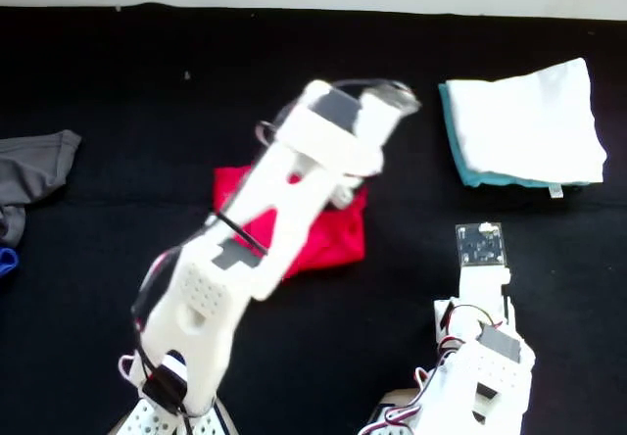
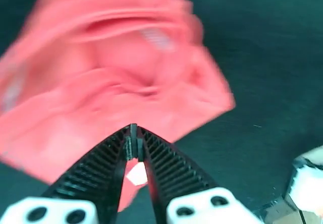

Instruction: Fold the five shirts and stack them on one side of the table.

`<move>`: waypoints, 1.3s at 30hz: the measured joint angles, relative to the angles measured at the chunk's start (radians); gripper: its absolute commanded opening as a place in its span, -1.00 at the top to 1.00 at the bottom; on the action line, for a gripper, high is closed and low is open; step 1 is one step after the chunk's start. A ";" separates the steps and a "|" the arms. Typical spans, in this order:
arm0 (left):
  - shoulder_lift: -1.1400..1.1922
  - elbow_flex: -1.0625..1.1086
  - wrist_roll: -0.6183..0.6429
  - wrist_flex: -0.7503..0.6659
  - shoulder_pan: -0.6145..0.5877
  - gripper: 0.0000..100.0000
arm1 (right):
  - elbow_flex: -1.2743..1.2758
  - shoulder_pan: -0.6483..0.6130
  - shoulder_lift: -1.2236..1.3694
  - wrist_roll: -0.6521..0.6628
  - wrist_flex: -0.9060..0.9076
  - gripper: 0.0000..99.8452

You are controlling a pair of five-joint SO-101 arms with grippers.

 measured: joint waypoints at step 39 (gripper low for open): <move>-0.034 0.091 0.077 -0.037 0.110 0.98 | 0.000 0.009 0.000 -0.025 0.000 0.99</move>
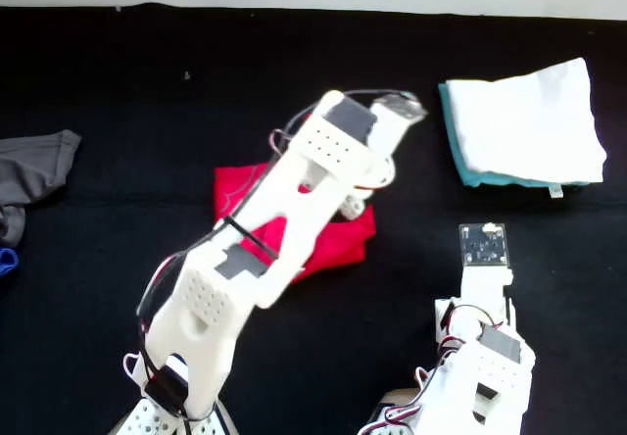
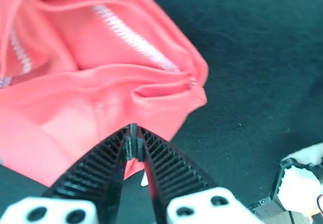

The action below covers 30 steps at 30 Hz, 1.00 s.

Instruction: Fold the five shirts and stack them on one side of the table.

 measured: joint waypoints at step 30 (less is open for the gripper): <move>-0.089 0.021 -0.002 0.025 -0.176 0.98 | 0.002 0.000 0.000 0.000 -0.012 0.99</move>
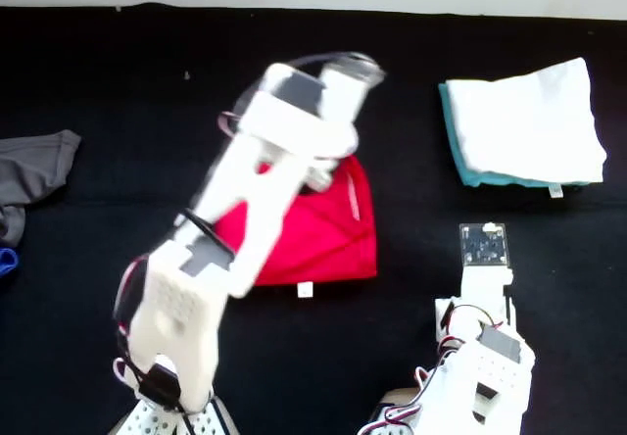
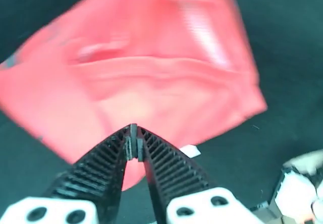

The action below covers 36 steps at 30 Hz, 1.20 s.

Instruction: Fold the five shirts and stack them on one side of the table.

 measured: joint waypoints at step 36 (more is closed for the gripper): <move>0.112 -0.043 0.000 0.005 0.149 0.98 | 0.000 0.000 0.000 0.000 0.000 0.99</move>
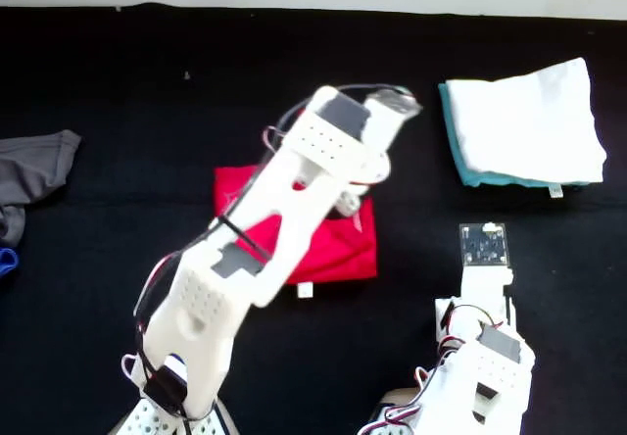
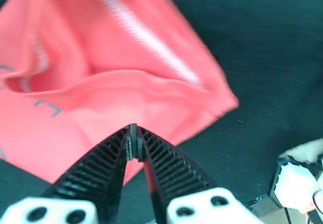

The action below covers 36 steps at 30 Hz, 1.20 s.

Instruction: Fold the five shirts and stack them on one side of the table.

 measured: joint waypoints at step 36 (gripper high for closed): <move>-0.097 0.091 0.000 -0.005 0.083 0.98 | 0.003 0.000 0.000 -0.006 -0.002 0.99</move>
